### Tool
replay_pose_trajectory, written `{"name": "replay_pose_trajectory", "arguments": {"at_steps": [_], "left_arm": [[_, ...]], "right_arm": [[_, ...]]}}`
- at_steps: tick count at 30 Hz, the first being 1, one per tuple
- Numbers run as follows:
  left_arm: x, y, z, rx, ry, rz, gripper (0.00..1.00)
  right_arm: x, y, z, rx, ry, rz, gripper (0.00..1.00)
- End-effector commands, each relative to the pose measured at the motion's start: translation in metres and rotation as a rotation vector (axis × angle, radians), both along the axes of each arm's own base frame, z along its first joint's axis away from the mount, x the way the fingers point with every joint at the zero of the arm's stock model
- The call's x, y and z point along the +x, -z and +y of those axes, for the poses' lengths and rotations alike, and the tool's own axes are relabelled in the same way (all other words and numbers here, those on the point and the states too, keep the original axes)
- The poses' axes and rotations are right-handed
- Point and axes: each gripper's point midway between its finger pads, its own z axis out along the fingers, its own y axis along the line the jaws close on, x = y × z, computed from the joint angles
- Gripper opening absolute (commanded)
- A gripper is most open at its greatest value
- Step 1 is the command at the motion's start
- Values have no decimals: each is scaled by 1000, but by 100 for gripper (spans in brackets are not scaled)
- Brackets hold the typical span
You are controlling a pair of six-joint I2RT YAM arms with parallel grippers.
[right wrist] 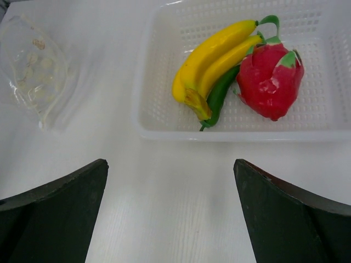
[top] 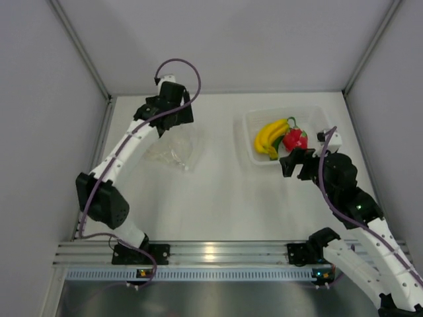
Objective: Open the zip-top bag and remove the fake food
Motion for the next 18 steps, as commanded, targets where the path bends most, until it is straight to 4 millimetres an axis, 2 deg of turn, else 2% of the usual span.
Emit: {"name": "replay_pose_trajectory", "arguments": {"at_steps": [1,5,6,7,9,10,11,12,13,14,15,16,18], "left_arm": [[-35,-69,6,-133,16,-157,98],[-79,-89,23,-177,23,-223,98],[-97,-106,31,-202,26,-277,98],[-108,-92,35,-192,30,-258,98],[-128,-95,44,-203,30,-290,98],[-147,-105,51,-230,45,-340,98],[-159,-96,54,-230,57,-338,98],[-168,-95,58,-231,65,-353,98],[-186,-105,70,-228,63,-416,98],[-193,-96,74,-212,65,-412,98],[-201,-97,78,-206,75,-431,98],[-218,-108,87,-205,87,-498,98],[-232,-108,91,-201,115,-538,98]], "right_arm": [[-4,-34,-22,3,103,-51,99],[-11,-45,-31,-13,124,-67,100],[-14,-49,-32,-26,112,-82,99],[-16,-52,-33,-31,110,-90,99],[-22,-55,-39,-47,117,-101,99],[-24,-61,-42,-51,123,-111,100],[-27,-62,-44,-59,125,-113,99],[-29,-69,-47,-68,127,-124,99],[-32,-67,-50,-87,130,-111,99],[-34,-69,-52,-97,133,-112,99],[-36,-74,-55,-104,138,-119,99],[-38,-73,-58,-120,145,-112,99],[-42,-78,-62,-138,147,-124,99]]}}
